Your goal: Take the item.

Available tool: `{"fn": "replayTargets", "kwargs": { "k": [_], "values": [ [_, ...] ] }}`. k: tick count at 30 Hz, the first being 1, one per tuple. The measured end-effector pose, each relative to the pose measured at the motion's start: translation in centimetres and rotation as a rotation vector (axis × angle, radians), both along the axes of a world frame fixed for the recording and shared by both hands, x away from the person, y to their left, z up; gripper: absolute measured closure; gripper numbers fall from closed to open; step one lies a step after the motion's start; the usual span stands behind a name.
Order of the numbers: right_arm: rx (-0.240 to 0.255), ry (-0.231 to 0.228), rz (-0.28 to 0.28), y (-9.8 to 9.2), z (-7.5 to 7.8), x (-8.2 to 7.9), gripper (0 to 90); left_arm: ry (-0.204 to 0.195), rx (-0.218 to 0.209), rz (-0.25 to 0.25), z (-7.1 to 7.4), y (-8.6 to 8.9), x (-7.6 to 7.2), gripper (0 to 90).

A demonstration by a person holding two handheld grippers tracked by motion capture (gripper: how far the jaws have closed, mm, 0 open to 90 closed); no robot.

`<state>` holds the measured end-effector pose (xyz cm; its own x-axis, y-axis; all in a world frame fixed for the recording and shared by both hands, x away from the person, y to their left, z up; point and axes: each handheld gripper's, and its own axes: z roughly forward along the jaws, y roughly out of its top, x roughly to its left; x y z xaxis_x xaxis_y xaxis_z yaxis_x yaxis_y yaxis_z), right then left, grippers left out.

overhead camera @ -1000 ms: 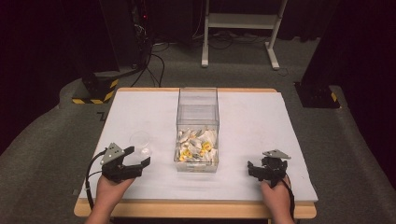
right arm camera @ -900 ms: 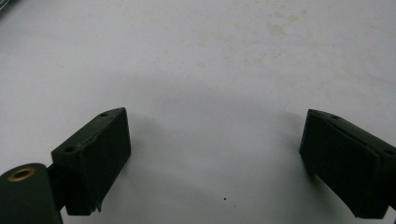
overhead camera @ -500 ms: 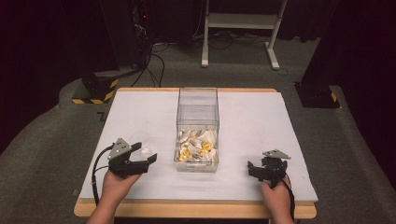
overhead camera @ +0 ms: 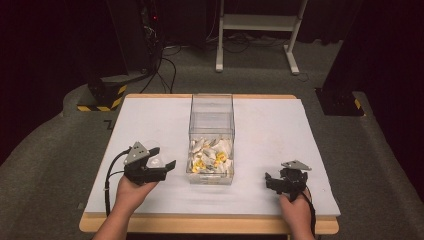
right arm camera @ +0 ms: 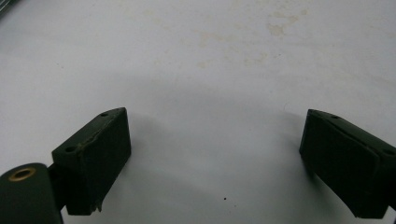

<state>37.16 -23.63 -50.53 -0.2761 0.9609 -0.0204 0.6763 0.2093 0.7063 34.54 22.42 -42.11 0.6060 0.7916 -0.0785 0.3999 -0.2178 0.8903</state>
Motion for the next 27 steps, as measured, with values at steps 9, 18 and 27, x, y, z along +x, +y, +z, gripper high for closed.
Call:
{"fn": "replayTargets", "kwargs": {
  "k": [9, 18, 27],
  "values": [
    [0.001, 0.0, 0.0, 0.0, 0.0, 0.0, 8.8, 0.006, 0.007, -0.025, 0.3, -1.1, 0.6, 21.3],
    [0.001, 0.001, 0.0, 0.0, 0.0, 0.0, 8.8, 0.003, 0.008, -0.05, 0.6, -2.3, 1.0, 21.3],
    [0.002, 0.0, 0.001, 0.0, 0.0, 0.0, 8.9, 0.003, 0.012, -0.084, 0.8, -3.9, 1.5, 21.4]
  ]
}}
